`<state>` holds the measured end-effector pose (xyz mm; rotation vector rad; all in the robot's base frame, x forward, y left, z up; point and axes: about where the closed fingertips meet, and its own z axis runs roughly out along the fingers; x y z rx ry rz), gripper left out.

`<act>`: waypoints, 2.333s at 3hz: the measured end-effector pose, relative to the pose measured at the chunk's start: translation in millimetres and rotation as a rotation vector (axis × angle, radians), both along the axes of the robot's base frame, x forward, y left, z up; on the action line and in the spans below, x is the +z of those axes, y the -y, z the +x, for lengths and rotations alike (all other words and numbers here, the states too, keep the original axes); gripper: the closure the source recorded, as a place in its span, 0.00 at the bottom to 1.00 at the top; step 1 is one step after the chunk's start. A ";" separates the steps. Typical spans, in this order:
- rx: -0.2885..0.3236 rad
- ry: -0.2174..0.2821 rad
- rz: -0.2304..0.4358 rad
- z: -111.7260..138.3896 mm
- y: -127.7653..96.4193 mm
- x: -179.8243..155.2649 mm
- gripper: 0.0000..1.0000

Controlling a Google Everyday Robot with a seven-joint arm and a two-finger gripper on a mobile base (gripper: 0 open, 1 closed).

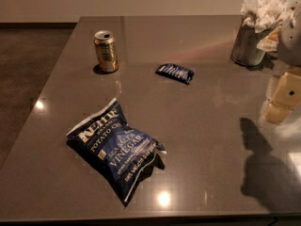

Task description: Move blue chip bag near rxbar blueberry

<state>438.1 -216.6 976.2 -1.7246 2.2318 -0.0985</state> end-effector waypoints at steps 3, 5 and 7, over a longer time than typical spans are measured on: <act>0.115 -0.030 0.125 -1.8 -65.8 -19.9 0.00; 0.194 -0.079 0.214 -10.3 -137.8 -34.6 0.00; 0.270 -0.149 0.243 -34.8 -203.3 -60.2 0.00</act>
Offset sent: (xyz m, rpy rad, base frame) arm -0.0008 0.0550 -0.0214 0.1056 0.0250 0.1185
